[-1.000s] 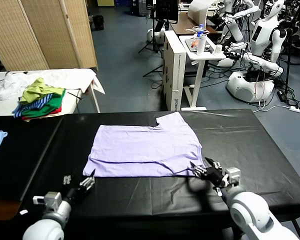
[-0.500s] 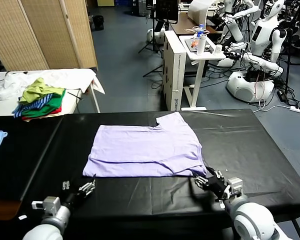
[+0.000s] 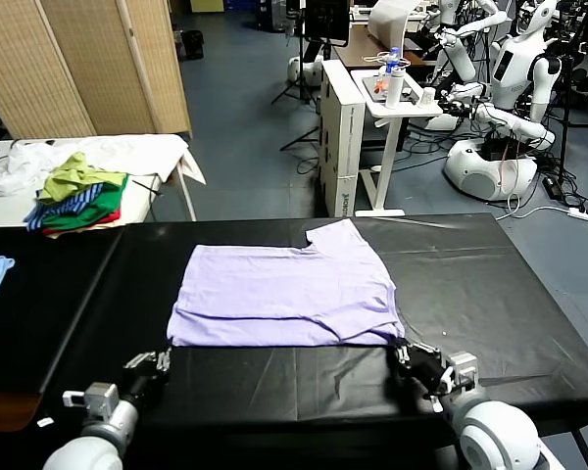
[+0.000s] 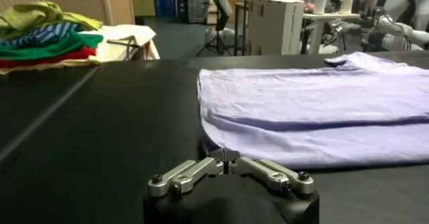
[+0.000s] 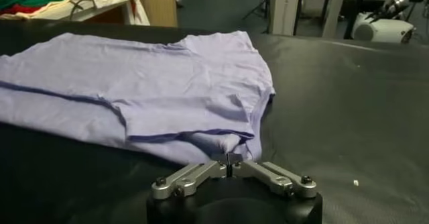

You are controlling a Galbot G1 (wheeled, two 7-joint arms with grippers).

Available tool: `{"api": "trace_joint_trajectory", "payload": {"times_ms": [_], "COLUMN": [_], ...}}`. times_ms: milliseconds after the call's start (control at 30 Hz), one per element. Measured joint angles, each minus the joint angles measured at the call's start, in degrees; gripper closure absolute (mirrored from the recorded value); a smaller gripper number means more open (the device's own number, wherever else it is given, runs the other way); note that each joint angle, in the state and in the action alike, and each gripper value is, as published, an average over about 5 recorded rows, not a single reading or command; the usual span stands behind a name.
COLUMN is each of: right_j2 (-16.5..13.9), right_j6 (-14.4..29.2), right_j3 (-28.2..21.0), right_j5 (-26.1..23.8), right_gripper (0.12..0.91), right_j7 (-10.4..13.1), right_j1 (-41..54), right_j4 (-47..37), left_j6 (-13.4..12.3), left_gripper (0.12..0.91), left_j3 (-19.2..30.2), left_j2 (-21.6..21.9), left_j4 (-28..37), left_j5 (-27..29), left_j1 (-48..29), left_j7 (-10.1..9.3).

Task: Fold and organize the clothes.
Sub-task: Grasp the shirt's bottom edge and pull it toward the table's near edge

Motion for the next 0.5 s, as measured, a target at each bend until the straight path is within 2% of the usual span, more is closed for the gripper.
{"api": "trace_joint_trajectory", "payload": {"times_ms": [300,500], "right_j2": [-2.94,-4.73], "right_j6": [-4.69,-6.00], "right_j3": [3.06,4.60], "right_j5": [2.22,3.06], "right_gripper": [0.885,0.885], "right_j7": [0.27,-0.18], "right_j1": [-4.40,-7.47], "right_j4": [3.97,5.99], "left_j6": [0.91,1.51], "left_gripper": [0.886,0.886], "left_j3": [-1.79,-3.44], "left_j2": [0.00,-0.10], "left_j4": [-3.95,-6.86], "left_j5": [2.85,3.60], "left_j1": [5.54,11.05], "left_j7": [-1.07,-1.78]}}
